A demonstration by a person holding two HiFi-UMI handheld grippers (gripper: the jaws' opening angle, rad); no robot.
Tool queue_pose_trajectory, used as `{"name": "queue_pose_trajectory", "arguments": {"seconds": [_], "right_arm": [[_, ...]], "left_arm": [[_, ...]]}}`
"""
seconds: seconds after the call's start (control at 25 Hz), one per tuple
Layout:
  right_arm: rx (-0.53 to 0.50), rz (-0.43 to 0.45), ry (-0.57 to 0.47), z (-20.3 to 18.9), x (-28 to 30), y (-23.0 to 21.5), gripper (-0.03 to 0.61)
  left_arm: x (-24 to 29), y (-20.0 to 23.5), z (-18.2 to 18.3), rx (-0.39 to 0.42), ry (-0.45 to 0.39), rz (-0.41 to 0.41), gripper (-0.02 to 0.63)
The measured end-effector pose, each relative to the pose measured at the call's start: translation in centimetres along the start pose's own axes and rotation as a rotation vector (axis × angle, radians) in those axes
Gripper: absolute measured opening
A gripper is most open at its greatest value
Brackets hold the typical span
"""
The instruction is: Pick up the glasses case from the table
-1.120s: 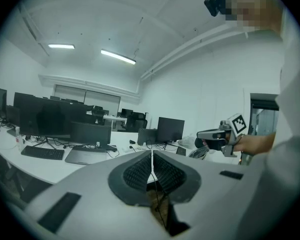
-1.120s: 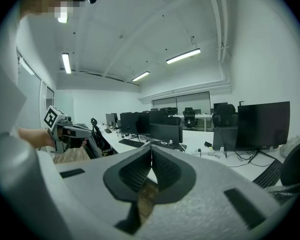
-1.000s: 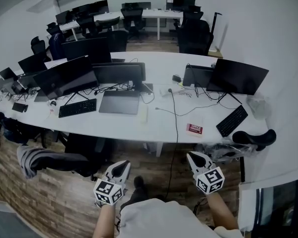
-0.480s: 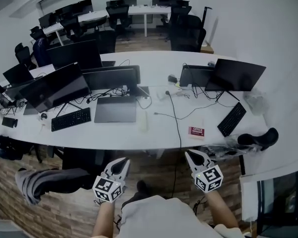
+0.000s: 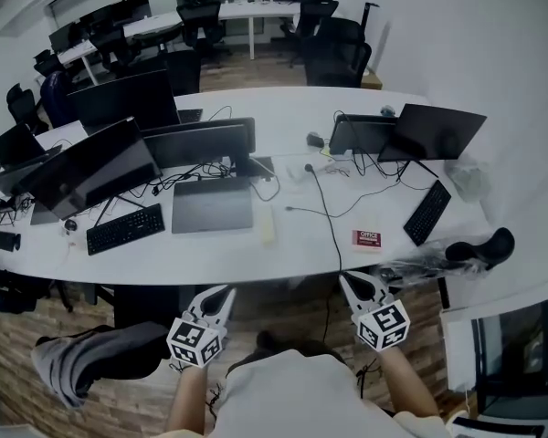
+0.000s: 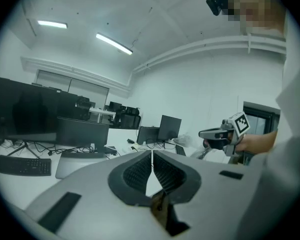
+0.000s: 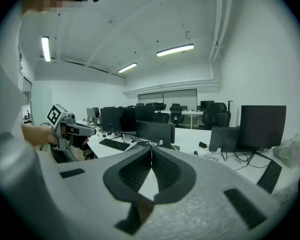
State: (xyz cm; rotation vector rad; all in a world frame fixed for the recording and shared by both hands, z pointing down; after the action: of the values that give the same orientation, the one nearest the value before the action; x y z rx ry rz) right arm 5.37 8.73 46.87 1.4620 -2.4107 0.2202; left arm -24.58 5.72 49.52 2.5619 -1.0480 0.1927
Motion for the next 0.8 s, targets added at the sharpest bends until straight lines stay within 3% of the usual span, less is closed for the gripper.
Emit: {"name": "queue_pose_trajectory", "arguments": {"seconds": [0.48,0.8], "right_arm": [[0.0,-0.003,0.014,1.0,4.5,-1.8,0.0],[0.002,0.054,0.017,1.4,8.4,-6.9,0.0]], "left_arm": [[2.5,3.7,0.7,-0.036,0.007,0.001,0.012],[7.1,4.9,2.0,-0.058,0.003,0.06,0.012]]}}
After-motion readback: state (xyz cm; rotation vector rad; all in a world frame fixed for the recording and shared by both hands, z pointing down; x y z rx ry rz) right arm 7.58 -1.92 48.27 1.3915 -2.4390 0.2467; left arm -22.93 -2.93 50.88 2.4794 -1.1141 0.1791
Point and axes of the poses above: the fingertips, and each gripper's own axes: x forward along the fingers, y to its left, z out of its top, the point moved 5 cm from there along -x, backward along the fingers, and after that the axes turned 3 degrees about -x, right-handed, at the moved point
